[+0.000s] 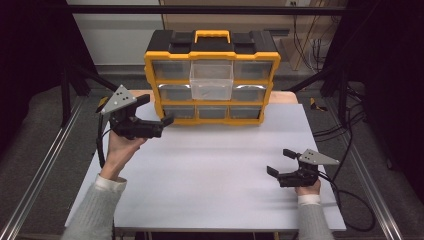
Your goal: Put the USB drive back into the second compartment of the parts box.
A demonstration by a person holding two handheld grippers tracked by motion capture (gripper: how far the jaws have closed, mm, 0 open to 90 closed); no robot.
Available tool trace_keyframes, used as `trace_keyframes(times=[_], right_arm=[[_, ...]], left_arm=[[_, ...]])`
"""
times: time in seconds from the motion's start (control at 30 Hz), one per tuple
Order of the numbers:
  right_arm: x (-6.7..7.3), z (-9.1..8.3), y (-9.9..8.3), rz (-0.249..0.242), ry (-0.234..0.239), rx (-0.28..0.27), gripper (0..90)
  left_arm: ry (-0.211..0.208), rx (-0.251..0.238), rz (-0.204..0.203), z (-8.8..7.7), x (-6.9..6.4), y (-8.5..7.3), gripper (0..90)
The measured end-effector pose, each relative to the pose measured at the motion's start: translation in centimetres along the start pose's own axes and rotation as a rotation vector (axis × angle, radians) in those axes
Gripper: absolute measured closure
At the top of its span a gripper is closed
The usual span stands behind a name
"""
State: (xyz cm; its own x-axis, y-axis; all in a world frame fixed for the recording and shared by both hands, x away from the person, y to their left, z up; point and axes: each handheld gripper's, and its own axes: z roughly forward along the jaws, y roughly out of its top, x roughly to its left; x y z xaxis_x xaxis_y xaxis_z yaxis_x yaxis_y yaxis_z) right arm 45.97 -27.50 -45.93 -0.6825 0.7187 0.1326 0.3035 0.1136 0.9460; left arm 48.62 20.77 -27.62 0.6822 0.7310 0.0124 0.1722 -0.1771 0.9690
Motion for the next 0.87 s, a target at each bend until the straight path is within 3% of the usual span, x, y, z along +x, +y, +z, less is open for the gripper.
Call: trace_keyframes(times=[0.17, 0.27, 0.57, 0.7, 0.87], right_arm=[[0.0, 0.0, 0.0, -0.002, 0.002, 0.003, 2.0], [0.0, 0.0, 0.0, -0.002, 0.000, 0.002, 2.0], [0.0, 0.1, 0.0, -0.001, 0.001, 0.003, 2.0], [0.0, 0.1, -0.1, -0.001, 0.001, 0.007, 2.0], [0.0, 0.1, 0.0, 0.001, 0.002, 0.006, 2.0]], left_arm=[[-0.024, -0.005, -0.028, -0.2, 0.1, -3.0, 0.7], [-0.024, 0.002, -0.021, -0.3, 0.2, -4.9, 0.7], [-0.035, 0.007, -0.087, -1.0, 1.8, -10.7, 1.2], [-0.027, 0.036, -0.096, -1.4, 2.5, -13.2, 1.4], [-0.016, 0.050, -0.111, -1.9, 2.9, -14.6, 1.6]])
